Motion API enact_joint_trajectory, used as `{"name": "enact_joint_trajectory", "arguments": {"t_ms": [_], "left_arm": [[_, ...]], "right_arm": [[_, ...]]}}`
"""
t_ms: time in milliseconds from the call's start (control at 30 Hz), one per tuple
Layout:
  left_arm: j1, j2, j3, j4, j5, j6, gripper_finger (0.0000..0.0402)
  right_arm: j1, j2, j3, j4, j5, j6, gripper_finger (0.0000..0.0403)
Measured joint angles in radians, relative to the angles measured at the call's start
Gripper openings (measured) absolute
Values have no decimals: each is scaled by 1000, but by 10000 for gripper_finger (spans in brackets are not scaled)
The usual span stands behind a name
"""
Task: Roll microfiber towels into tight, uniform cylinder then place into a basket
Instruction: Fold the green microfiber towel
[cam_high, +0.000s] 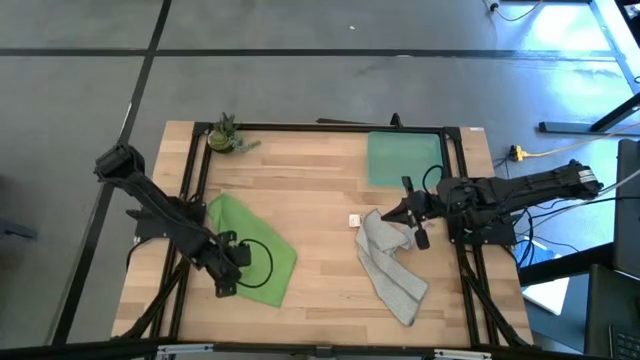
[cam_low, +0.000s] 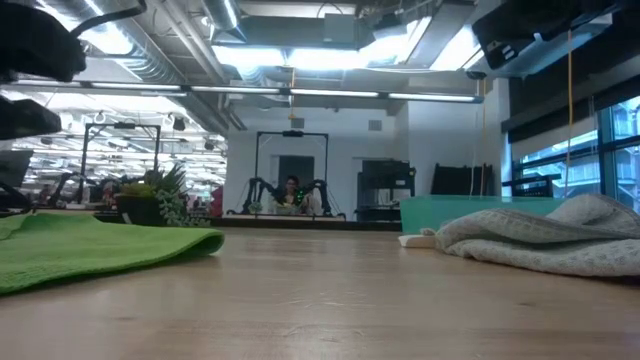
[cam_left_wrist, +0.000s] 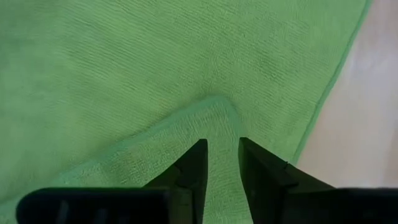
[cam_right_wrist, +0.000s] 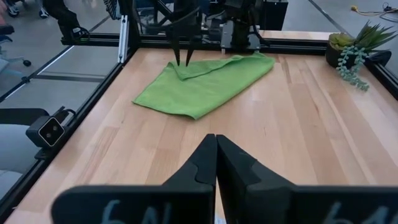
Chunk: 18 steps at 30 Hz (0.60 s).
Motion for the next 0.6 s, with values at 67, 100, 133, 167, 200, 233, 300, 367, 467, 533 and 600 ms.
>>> {"name": "enact_joint_trajectory", "arguments": {"t_ms": [67,100,133,167,200,233,300,367,467,533,600], "left_arm": [[1,19,0,14,-2,4,83],[1,29,0,23,-2,4,83],[1,39,0,35,-2,4,83],[1,48,0,41,-2,4,83],[1,56,0,45,-2,5,83],[1,66,0,53,-2,10,83],[1,84,0,55,-2,29,83],[1,104,0,55,-2,37,83],[1,133,0,54,-2,37,83],[1,151,1,55,1,37,82],[1,159,3,55,8,38,78]], "right_arm": [[0,3,0,0,0,0,9],[0,5,0,0,0,0,9],[0,6,0,0,0,0,9],[0,9,0,0,0,-1,9],[0,10,0,0,0,-1,9],[0,10,0,0,0,-1,9],[0,10,0,0,0,-1,9],[0,10,0,0,0,-1,9],[0,10,0,0,0,-2,9],[0,10,0,0,0,-3,9],[0,10,0,0,0,-3,9]]}}
